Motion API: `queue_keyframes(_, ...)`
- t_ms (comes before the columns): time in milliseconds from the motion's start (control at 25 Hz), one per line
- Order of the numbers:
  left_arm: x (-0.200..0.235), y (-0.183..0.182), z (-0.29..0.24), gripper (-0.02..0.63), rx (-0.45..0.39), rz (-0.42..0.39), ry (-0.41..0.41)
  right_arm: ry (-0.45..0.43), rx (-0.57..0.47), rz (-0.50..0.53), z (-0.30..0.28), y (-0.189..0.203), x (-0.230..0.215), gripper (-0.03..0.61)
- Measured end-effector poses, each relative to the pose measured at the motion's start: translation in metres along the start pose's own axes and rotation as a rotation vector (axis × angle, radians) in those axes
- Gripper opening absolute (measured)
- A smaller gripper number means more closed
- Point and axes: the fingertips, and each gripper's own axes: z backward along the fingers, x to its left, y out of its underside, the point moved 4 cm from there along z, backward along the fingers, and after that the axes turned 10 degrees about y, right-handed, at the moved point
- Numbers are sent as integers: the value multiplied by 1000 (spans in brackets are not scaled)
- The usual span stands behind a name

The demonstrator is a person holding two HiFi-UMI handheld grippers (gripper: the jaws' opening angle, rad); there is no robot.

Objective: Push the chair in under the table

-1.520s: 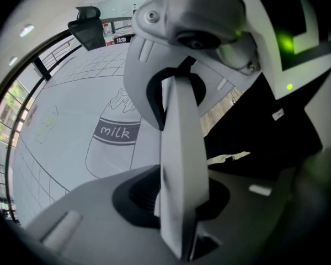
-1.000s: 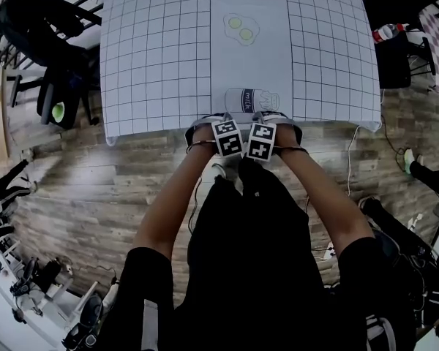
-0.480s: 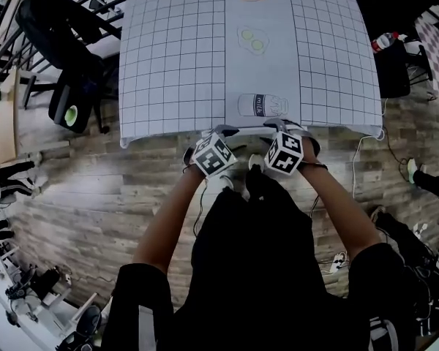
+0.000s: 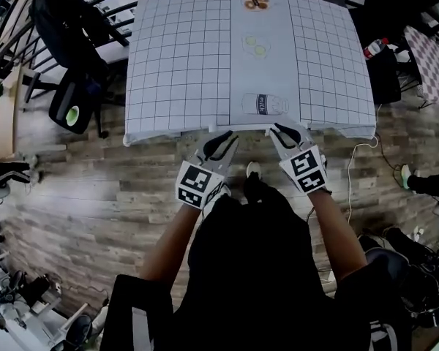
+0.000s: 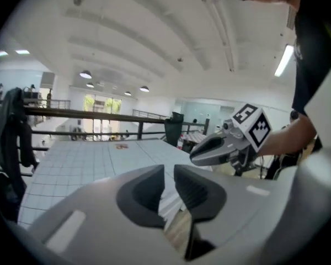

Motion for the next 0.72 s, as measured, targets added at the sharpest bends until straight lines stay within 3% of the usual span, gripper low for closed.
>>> queue_keyframes(40,-4,-9,11,45,-34,-14,-48,11,-31,-57,10,-8,2,8)
queue_keyframes(80,-8,-18,23,21,-68,-24,-90,13,-67,-124,20,-15,4,-2)
queue_keyframes(240,-17,-49,59,9,-220,7,-180,0,-270,-411,53,-50,10,-2)
queue_keyframes(320,-13,-63,68,9,-271,20,-212,22,-365,-494,62,-69,7,-2)
queue_keyframes(440,-27,-64,91,9,-324,-11,-258,66,-450,-516,86,-82,26,-2)
queue_keyframes(720,-56,-72,121,9,-408,-97,-318,179,-506,-474,117,-93,52,-3)
